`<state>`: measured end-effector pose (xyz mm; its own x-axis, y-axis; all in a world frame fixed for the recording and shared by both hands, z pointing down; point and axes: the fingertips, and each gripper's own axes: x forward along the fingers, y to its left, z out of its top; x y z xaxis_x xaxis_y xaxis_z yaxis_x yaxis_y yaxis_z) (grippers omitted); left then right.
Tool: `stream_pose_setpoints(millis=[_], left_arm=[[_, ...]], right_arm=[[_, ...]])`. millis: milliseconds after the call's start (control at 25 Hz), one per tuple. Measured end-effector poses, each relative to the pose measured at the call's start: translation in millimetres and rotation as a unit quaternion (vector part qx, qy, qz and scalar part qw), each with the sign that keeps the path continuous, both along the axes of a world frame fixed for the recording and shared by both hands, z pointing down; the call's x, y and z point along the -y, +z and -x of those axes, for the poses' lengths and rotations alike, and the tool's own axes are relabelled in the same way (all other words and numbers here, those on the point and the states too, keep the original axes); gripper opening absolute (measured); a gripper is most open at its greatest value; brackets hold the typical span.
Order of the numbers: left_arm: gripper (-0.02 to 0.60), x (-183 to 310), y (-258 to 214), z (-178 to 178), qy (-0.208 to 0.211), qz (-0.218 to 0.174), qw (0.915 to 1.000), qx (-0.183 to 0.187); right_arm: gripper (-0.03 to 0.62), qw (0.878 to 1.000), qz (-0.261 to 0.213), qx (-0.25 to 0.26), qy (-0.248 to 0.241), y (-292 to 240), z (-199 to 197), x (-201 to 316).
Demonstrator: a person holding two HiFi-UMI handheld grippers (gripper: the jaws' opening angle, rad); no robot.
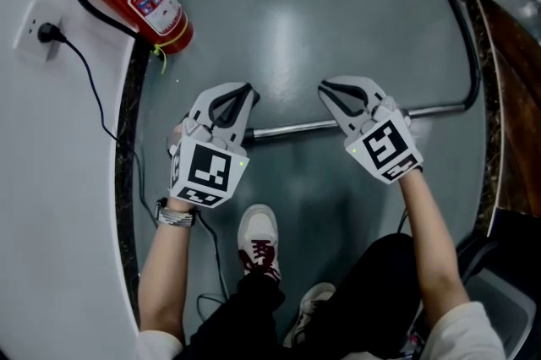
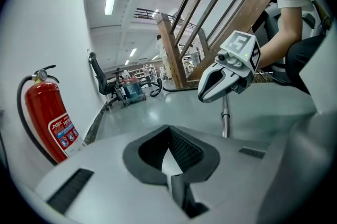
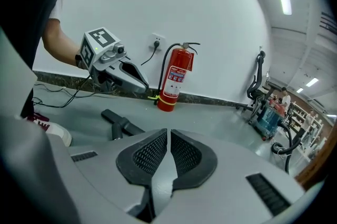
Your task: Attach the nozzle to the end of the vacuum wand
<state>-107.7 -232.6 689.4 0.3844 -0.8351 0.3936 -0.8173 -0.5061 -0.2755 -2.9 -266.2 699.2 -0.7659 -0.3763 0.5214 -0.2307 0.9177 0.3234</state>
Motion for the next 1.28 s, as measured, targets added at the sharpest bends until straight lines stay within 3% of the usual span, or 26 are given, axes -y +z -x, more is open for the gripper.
stream_pose_setpoints(millis=[320, 920, 1280], left_arm=[[0.000, -3.3, -45.8, 1.9, -0.009, -0.037, 0.9987, -0.034], [0.000, -10.9, -45.3, -3.8, 0.003, -0.030, 0.9990, -0.033], [0.000, -13.6, -44.4, -1.9, -0.001, -0.026, 0.9991, -0.035]], right_arm=[[0.034, 0.998, 0.000, 0.063, 0.016, -39.9, -7.3, 3.4], [0.026, 0.996, -0.014, 0.085, 0.036, -61.5, -16.4, 8.5], [0.026, 0.997, -0.015, 0.071, 0.030, -59.8, -15.6, 4.0]])
